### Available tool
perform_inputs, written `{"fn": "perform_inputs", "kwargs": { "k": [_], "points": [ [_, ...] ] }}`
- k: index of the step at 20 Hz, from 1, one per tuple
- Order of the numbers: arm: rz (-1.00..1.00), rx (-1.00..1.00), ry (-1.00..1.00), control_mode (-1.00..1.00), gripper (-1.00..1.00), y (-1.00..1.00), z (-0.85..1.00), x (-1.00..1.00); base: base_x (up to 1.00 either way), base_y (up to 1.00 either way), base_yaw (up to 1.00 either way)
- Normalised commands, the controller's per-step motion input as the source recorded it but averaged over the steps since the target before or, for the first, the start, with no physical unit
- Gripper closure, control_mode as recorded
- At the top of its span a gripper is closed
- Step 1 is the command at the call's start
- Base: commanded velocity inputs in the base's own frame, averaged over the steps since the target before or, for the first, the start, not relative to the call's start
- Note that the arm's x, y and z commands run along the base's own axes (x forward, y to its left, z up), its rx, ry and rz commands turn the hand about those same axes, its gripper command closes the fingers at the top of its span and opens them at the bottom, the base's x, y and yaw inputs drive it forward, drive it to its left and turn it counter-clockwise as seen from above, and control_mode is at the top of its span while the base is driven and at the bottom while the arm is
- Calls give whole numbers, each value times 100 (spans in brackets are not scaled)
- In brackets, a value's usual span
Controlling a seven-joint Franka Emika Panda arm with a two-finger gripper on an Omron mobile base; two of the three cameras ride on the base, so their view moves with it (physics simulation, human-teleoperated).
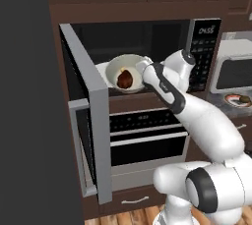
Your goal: Remove the kiwi from the bowl and place it on the small plate. Then place the bowl with only the steak in the microwave, close the door, and press the start button to microwave the steak.
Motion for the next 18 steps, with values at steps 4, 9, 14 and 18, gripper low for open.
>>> {"fn": "perform_inputs", "kwargs": {
  "k": [4, 9, 14, 18],
  "points": [
    [-13, 5, 4, -100, 100, 9, 4, 69, 0, 0, 0],
    [-8, 0, 10, -100, 100, 3, -6, 64, 0, 0, 0],
    [-3, 0, 10, -100, 100, 5, -29, 61, 0, 0, 0],
    [0, 0, 5, -100, 100, 19, -31, 43, 0, 0, 0]
  ]
}}
